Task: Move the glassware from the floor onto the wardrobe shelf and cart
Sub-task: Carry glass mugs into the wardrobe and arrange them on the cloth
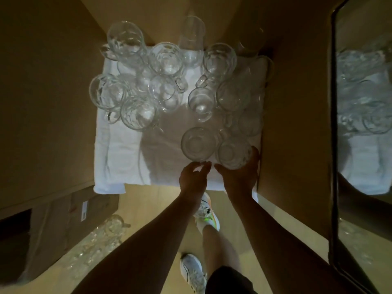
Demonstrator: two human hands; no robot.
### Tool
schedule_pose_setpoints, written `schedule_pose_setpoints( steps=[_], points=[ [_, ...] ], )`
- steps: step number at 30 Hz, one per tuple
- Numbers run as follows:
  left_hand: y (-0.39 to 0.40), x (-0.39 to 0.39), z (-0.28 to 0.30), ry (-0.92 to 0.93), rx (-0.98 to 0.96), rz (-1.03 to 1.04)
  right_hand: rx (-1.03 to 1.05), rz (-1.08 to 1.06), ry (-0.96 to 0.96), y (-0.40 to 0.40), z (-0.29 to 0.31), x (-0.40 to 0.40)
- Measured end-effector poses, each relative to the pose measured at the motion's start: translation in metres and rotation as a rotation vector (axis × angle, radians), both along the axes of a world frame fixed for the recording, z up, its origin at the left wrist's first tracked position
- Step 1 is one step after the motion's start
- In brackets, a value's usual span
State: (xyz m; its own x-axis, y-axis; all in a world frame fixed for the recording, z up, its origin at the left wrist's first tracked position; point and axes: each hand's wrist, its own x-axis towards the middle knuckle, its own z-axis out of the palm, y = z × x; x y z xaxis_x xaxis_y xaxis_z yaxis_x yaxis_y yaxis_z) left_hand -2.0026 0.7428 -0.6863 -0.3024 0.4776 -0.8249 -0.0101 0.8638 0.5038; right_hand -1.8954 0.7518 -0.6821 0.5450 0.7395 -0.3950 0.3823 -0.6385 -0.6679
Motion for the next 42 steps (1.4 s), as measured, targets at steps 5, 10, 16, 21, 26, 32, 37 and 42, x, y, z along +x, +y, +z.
schedule_pose_setpoints(
  steps=[5, 10, 16, 21, 26, 32, 37, 42],
  points=[
    [-0.004, -0.006, 0.009, -0.026, -0.011, 0.097, -0.025, -0.063, 0.026, -0.010, 0.002, 0.004],
    [-0.020, -0.041, 0.030, -0.041, 0.036, 0.012, -0.098, -0.049, 0.034, -0.026, 0.024, 0.005],
    [-0.050, -0.087, 0.090, -0.033, 0.057, 0.032, -0.047, 0.035, 0.022, -0.052, 0.085, -0.016],
    [-0.074, -0.130, 0.176, 0.019, 0.148, 0.064, 0.122, 0.072, 0.023, -0.080, 0.168, -0.045],
    [-0.104, -0.165, 0.265, 0.055, 0.343, 0.040, 0.284, 0.077, 0.105, -0.118, 0.265, -0.067],
    [-0.136, -0.172, 0.367, -0.027, 0.554, -0.021, 0.514, 0.067, 0.151, -0.182, 0.376, -0.068],
    [-0.171, -0.161, 0.413, -0.088, 0.594, -0.092, 0.630, 0.023, 0.091, -0.233, 0.436, -0.055],
    [-0.203, -0.134, 0.462, -0.089, 0.640, -0.165, 0.744, -0.064, 0.065, -0.271, 0.475, -0.028]
  ],
)
